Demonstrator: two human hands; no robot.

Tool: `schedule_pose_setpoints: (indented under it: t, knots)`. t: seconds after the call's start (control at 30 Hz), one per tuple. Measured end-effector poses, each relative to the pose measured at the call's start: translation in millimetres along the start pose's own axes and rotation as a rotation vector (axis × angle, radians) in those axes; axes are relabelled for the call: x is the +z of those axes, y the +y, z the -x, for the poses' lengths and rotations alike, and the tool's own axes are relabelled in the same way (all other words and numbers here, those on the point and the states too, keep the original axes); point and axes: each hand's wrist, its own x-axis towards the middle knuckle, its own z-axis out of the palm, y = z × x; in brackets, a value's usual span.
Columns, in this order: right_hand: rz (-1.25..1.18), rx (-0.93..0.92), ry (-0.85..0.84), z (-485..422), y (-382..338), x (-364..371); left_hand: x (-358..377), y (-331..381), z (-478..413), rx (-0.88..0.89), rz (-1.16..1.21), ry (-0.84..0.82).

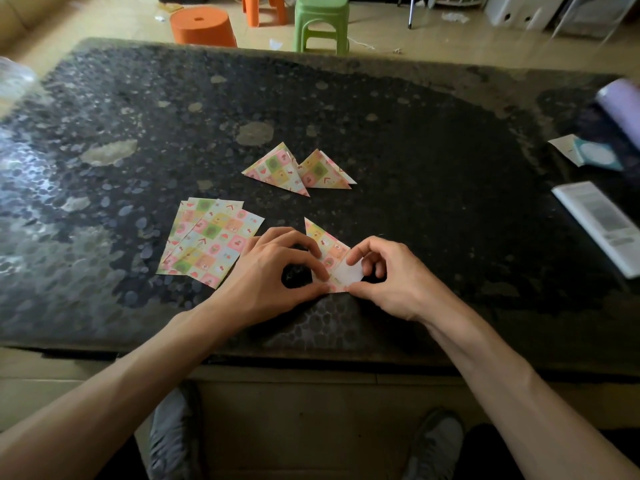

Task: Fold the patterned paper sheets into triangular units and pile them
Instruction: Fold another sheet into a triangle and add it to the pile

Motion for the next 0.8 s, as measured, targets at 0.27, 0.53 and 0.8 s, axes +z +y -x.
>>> schedule_pose_setpoints:
  t: [0.27,0.53,0.8]
  knots:
    - [-0.002,-0.003,-0.02,1.7,-0.7,-0.8,-0.6,4.9,-1.1,-0.012,-0.007,0.008]
    - [0.097,0.026,0.055,5.0,-8.5,14.7,-5.2,-0.4,-2.6,-0.011,-0.002,-0.064]
    - [0.13,0.08,0.056,2.0,-14.4,17.5,-10.4,-2.8,-5.7,-0.006,-0.004,-0.135]
